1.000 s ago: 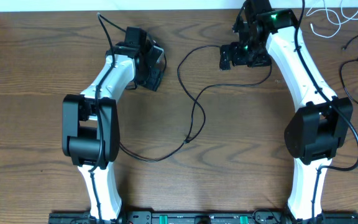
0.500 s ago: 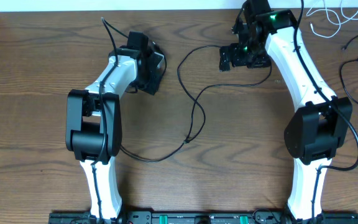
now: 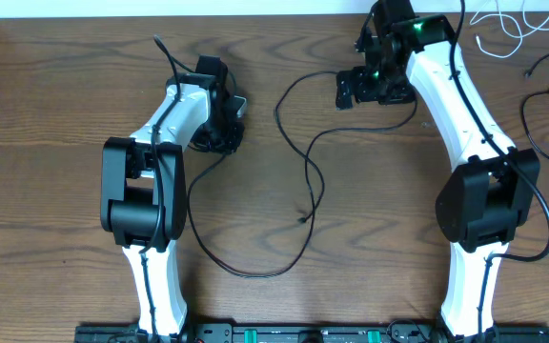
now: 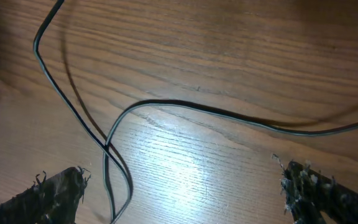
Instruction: Untangle cables
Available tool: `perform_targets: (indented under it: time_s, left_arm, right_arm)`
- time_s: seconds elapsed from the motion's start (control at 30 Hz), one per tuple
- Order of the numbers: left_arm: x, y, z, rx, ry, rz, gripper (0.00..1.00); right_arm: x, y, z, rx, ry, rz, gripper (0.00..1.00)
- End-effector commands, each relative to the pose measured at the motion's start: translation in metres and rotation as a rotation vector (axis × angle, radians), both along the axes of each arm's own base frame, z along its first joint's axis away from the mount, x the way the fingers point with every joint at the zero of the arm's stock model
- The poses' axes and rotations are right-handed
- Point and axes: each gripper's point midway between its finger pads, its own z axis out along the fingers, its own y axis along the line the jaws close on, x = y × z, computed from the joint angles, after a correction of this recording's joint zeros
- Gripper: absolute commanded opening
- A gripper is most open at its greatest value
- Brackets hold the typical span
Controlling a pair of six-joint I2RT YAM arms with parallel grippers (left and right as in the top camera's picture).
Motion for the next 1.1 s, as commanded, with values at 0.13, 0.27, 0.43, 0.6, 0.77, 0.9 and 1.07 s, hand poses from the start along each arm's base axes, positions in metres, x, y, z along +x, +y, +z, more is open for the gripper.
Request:
perform_targets:
  time_s: [0.13,0.27,0.43,0.6,0.77,0.9,1.07]
  left_arm:
    - [0.008,-0.039,0.112,-0.258,-0.209,0.032,0.07]
    - [0.0,-0.068,0.198,-0.393,-0.391,0.021,0.07]
    - [0.013,-0.119,0.256,-0.533,-0.581,0.018,0.07]
    - [0.015,-0.187,0.271,-0.627,-0.685,-0.125,0.07]
    - [0.014,-0.249,0.212,-0.641,-0.604,-0.219,0.07]
    - [0.015,-0.275,0.143,-0.609,-0.504,-0.242,0.17]
    - [0.011,-0.284,0.079,-0.564,-0.396,-0.235,0.82]
  right_arm:
    - [0.006,0.0,0.002,0.013,-0.019,-0.041,0.91]
    - [0.014,-0.021,0.004,0.033,-0.022,-0.101,0.89]
    - [0.017,-0.078,0.034,0.038,-0.065,-0.202,0.89]
    - [0.006,-0.135,0.068,0.055,-0.102,-0.324,0.91]
    - [-0.016,-0.169,0.078,0.084,-0.062,-0.354,0.92]
    - [-0.023,-0.176,0.076,0.08,-0.037,-0.365,0.92]
    - [-0.022,-0.167,0.077,0.108,-0.041,-0.33,0.92]
